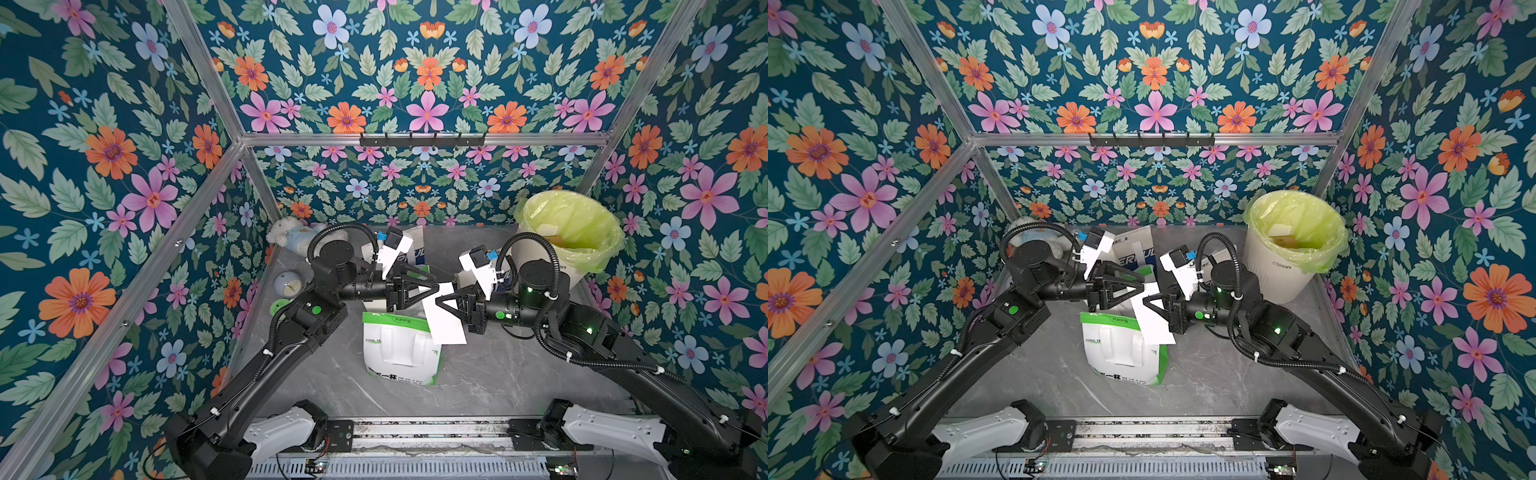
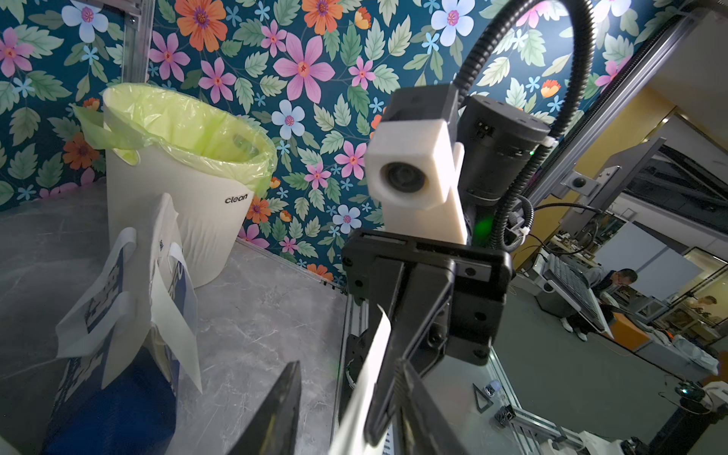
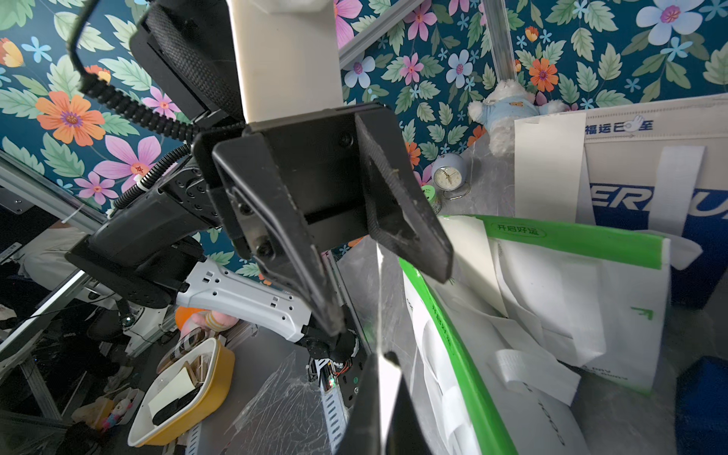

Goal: Shred takeout receipts and throw away
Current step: Shred the takeout receipt.

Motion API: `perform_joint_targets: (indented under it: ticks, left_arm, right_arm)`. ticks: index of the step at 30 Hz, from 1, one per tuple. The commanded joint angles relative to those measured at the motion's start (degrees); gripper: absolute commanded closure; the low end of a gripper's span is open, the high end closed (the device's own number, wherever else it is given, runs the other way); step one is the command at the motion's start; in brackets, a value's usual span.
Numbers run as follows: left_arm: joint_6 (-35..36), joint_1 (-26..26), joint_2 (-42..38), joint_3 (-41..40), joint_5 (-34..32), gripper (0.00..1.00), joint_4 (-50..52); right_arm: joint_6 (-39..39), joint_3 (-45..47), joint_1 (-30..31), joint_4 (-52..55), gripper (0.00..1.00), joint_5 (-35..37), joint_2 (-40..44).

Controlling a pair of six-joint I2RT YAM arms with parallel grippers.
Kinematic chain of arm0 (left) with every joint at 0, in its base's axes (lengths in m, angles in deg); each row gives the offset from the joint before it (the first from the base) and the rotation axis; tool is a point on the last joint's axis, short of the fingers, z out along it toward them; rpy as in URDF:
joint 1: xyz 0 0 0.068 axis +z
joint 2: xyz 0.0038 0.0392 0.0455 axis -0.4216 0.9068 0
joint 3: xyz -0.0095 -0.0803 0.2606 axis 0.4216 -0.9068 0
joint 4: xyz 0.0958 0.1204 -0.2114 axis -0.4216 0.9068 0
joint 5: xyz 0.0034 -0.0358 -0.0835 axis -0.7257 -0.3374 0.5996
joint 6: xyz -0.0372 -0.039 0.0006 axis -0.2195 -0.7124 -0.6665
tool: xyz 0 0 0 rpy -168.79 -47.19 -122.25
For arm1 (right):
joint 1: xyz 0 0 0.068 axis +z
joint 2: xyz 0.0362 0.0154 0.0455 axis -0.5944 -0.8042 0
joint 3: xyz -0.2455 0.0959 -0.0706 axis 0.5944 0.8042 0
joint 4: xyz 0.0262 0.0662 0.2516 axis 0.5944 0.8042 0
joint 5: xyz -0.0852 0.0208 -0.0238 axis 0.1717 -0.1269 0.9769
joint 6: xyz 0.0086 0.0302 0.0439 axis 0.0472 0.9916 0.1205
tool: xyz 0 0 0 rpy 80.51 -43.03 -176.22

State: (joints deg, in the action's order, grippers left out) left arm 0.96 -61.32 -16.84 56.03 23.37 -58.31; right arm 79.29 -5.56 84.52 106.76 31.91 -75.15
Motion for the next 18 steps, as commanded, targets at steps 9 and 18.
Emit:
perform_joint_targets:
  ticks: [9,18]
  left_arm:
    - [1.5,-0.1,-1.9,-0.7,-2.6,0.68,-0.4]
    - [-1.8,-0.3,-0.6,-1.1,-2.5,0.86,-3.5]
  right_arm:
    - [0.7,0.4,-0.3,-2.0,1.0,0.8,0.9]
    - [1.4,1.1,-0.3,-3.0,1.0,0.8,0.9]
